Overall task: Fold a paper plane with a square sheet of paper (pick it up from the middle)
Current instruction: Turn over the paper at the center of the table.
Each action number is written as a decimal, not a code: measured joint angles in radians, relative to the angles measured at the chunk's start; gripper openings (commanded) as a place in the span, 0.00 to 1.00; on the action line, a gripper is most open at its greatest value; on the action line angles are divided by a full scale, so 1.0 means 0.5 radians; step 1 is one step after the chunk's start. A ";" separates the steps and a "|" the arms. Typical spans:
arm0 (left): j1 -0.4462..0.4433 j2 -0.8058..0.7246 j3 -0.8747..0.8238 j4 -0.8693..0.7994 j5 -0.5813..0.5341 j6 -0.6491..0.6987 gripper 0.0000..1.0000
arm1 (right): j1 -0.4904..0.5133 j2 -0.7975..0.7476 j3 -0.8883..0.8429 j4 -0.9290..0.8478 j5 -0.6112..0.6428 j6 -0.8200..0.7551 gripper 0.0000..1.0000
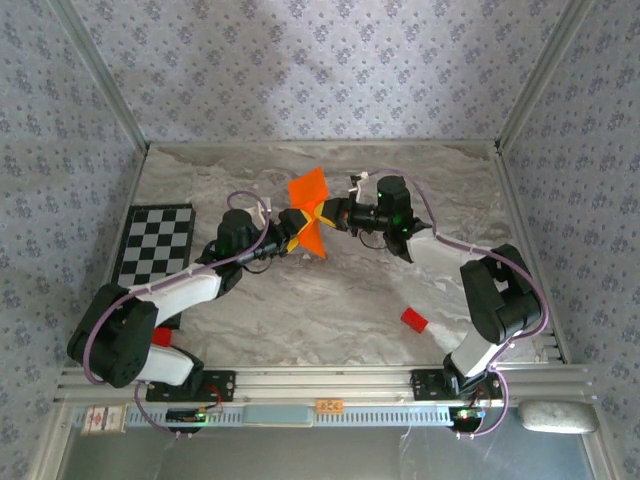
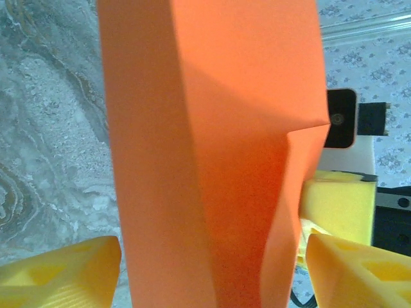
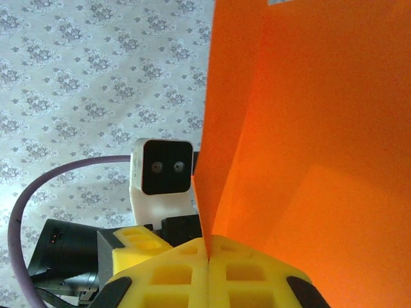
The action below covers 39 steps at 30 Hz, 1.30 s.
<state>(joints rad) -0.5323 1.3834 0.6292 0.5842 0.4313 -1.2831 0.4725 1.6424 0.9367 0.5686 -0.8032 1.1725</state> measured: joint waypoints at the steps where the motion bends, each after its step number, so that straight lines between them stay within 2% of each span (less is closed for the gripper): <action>1: 0.000 0.001 0.000 0.006 0.000 -0.003 0.65 | 0.000 0.002 -0.006 0.004 -0.003 0.005 0.03; 7: 0.000 0.001 0.000 0.047 -0.002 -0.008 0.47 | 0.000 0.013 -0.031 0.008 -0.012 0.013 0.03; 12: 0.001 0.001 0.000 0.053 -0.002 -0.002 0.40 | -0.008 0.018 -0.046 0.003 -0.012 0.012 0.05; 22: 0.001 0.001 0.000 0.047 -0.011 0.023 0.19 | -0.017 0.018 -0.047 -0.052 -0.011 -0.014 0.10; 26: 0.001 0.000 0.000 0.018 -0.025 0.053 0.08 | -0.021 0.018 -0.047 -0.134 -0.009 -0.068 0.20; 31: 0.001 -0.002 0.066 -0.234 -0.069 0.178 0.06 | -0.061 0.003 -0.043 -0.381 0.057 -0.250 0.40; 37: 0.001 -0.006 0.325 -0.842 -0.237 0.504 0.06 | -0.174 -0.145 0.047 -0.935 0.340 -0.668 0.61; 39: 0.001 -0.015 0.439 -1.105 -0.359 0.678 0.06 | -0.199 -0.237 0.066 -1.077 0.475 -0.818 0.67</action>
<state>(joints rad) -0.5320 1.3758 0.8486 0.0319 0.2520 -0.9443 0.3729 1.5242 0.9699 0.0303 -0.5655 0.7635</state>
